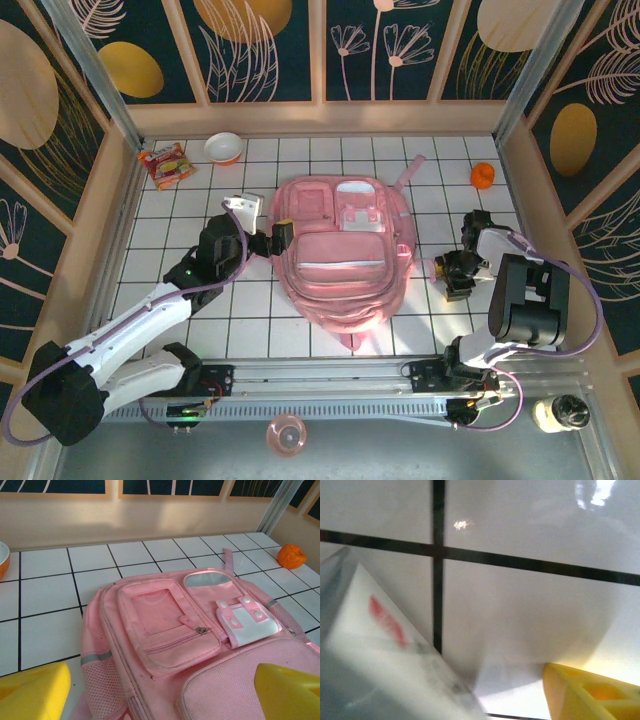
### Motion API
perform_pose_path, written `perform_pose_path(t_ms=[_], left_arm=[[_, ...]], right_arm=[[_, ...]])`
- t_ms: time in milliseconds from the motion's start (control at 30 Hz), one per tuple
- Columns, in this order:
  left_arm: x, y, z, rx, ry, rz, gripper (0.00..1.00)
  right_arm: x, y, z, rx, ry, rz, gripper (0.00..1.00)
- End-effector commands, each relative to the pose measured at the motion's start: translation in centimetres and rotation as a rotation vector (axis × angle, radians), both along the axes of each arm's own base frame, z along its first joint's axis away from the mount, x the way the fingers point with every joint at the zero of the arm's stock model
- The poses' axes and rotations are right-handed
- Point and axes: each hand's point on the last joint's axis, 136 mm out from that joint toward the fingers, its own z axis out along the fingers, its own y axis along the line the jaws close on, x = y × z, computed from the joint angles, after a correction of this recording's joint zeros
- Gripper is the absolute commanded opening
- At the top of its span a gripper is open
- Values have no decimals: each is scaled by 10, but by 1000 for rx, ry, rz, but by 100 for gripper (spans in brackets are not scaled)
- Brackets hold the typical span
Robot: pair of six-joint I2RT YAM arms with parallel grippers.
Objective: Pack books, pencil case, and school supplies into a backpack
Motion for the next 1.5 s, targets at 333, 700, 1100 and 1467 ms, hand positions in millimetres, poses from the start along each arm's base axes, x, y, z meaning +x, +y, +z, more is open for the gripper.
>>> perform_pose_path(t_ms=[333, 700, 1100, 1467], left_arm=[[4, -4, 7, -33, -10, 0, 94], [-15, -46, 8, 6, -34, -292, 87], [-52, -93, -11, 282, -171, -703, 86], [-63, -125, -83, 657, -243, -907, 85]], right_arm=[[-11, -20, 2, -100, 30, 28, 30], [-7, -23, 35, -152, -135, 91, 15], [18, -6, 103, -163, -597, 230, 0], [27, 23, 179, -182, -1038, 432, 0]])
